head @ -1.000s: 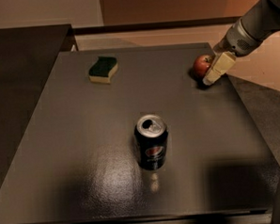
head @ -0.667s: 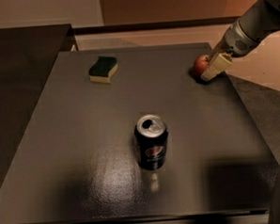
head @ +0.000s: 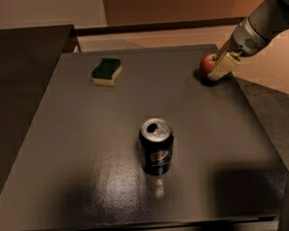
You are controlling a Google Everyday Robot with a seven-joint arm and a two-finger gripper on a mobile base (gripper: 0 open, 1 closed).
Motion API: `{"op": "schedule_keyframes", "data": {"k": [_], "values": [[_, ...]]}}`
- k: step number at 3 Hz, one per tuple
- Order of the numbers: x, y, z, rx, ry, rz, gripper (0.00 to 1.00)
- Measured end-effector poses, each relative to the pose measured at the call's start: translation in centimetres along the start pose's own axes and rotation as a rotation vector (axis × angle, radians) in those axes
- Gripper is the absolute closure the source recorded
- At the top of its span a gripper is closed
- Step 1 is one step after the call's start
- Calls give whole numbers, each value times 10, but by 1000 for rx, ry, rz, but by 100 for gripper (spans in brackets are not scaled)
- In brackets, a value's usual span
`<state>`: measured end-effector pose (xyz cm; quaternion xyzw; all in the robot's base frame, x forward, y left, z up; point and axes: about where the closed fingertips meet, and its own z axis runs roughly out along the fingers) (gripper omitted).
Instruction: Pick apple
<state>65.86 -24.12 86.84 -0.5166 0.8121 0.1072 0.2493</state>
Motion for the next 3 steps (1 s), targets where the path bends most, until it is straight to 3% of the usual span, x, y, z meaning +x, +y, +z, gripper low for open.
{"op": "schedule_keyframes", "data": {"k": [1, 2, 3], "values": [[-18, 13, -17, -19, 4, -18, 100], [-41, 28, -40, -34, 1, -55, 100], [-77, 53, -84, -29, -47, -137, 100]]}}
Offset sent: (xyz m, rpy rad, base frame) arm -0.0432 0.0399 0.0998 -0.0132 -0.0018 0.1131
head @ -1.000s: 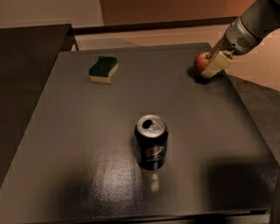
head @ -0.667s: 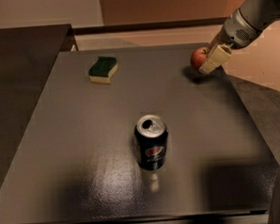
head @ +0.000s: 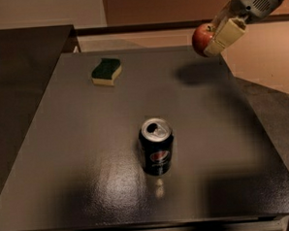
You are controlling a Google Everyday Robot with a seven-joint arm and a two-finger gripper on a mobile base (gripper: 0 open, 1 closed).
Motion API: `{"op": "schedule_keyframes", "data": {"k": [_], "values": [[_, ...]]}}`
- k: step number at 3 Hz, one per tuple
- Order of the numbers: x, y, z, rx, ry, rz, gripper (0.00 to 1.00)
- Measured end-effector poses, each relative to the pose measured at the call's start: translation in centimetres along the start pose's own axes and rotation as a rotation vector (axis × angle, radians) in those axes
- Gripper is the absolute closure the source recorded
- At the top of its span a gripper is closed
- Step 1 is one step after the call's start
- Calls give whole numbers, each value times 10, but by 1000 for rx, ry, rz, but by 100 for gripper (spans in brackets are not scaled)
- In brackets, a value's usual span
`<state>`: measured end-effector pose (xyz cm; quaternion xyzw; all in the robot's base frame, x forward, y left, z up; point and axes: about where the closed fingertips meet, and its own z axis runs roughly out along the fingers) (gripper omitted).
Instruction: Pick apple
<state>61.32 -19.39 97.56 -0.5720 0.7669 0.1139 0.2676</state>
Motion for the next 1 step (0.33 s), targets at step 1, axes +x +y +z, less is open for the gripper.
{"op": "schedule_keyframes", "data": {"k": [1], "values": [[0, 0, 0, 0, 0, 0, 100]]}}
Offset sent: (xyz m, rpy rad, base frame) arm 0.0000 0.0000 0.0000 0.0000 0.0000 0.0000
